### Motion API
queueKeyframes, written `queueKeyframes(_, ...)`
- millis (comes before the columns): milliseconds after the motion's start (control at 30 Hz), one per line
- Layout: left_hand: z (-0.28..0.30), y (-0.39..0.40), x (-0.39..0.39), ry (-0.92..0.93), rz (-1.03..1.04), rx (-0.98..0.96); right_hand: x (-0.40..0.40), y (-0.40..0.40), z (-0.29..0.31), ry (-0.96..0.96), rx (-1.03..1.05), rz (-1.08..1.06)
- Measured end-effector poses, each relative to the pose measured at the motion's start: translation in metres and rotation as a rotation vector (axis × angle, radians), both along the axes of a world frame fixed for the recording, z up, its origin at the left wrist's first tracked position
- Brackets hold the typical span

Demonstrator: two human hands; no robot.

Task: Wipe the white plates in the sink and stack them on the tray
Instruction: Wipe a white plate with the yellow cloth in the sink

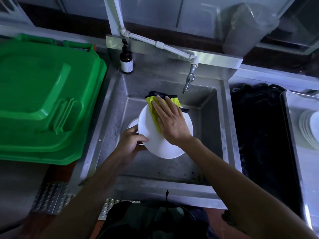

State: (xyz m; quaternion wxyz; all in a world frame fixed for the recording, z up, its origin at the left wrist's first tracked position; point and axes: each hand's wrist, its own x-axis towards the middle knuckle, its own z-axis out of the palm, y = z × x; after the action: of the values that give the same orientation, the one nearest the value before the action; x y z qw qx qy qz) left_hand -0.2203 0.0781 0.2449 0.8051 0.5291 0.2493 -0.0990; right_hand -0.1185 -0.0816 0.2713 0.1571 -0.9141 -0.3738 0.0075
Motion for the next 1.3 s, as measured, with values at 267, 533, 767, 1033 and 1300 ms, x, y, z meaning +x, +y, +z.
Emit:
queueKeyframes(267, 0.001, 0.001, -0.004, -0.045, -0.024, -0.005, -0.023, 0.007, 0.003, 0.022, 0.038, 0.152)
queueKeyframes(533, 0.005, 0.005, -0.005, -0.084, -0.015, -0.028, -0.042, 0.004, -0.002, -0.006, 0.041, 0.246)
queueKeyframes(767, 0.010, -0.001, -0.008, -0.037, -0.051, -0.011, -0.027, 0.003, 0.002, -0.033, -0.024, 0.273)
queueKeyframes(1033, 0.011, -0.008, -0.003, 0.034, 0.071, 0.003, -0.007, 0.005, -0.005, -0.011, 0.065, 0.039)
queueKeyframes(1300, 0.006, -0.013, -0.003, 0.075, 0.212, -0.003, 0.008, -0.002, -0.017, 0.006, 0.026, -0.152)
